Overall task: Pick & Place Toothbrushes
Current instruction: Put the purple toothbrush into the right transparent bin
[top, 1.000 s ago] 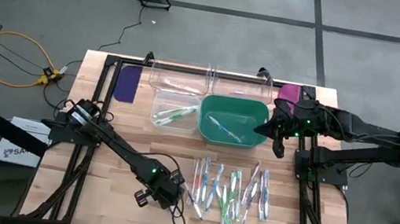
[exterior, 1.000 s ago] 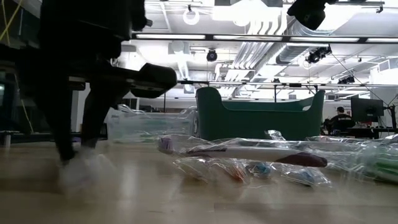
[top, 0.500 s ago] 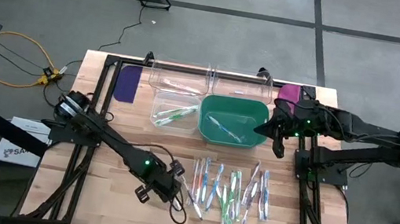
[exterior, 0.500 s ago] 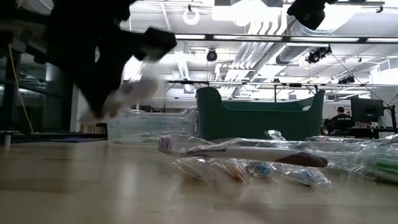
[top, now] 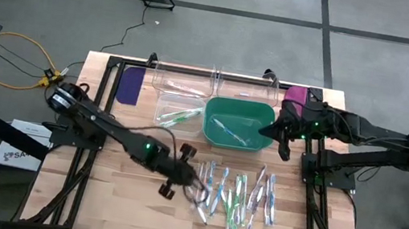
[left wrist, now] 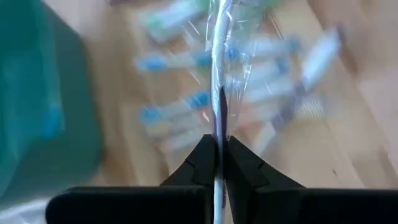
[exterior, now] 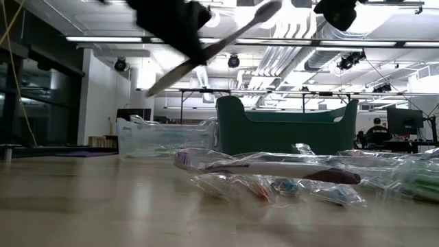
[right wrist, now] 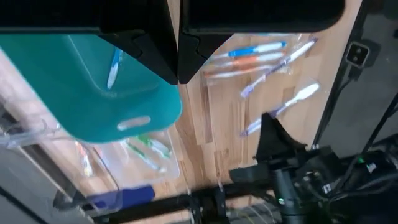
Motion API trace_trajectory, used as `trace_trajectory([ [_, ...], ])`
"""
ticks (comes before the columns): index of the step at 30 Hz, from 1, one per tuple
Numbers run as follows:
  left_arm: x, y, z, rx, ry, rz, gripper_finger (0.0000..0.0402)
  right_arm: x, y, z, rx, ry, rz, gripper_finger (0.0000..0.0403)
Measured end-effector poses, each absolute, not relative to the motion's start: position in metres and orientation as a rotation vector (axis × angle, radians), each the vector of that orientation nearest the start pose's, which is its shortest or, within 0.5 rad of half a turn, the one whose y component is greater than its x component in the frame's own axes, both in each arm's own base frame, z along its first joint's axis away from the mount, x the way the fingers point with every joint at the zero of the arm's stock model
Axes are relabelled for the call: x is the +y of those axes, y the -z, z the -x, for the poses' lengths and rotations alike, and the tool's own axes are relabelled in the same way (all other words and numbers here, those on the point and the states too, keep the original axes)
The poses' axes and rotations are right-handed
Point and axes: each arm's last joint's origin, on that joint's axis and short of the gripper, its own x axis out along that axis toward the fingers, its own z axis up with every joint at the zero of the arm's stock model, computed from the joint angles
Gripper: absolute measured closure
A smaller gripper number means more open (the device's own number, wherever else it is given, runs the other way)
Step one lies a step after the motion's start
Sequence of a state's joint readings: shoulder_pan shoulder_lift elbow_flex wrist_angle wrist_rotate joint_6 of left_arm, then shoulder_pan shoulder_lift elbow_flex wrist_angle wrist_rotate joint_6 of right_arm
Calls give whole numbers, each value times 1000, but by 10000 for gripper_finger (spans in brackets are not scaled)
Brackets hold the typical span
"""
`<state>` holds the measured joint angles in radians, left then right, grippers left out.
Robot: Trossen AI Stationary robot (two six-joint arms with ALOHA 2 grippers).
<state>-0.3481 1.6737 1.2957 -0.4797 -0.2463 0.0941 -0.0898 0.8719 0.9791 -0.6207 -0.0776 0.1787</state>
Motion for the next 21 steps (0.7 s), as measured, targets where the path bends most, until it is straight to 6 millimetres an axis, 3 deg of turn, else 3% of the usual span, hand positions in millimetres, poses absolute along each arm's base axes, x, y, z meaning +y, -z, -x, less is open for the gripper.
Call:
trace_trajectory([
  [10,-67,-302,-357,517,-19,-214,392,-14,-354,-185,370,38,-214,399],
  [21,-30,-317,-363,413,-137,-173,392,-14,-346,-199,410,-9,-212,399],
])
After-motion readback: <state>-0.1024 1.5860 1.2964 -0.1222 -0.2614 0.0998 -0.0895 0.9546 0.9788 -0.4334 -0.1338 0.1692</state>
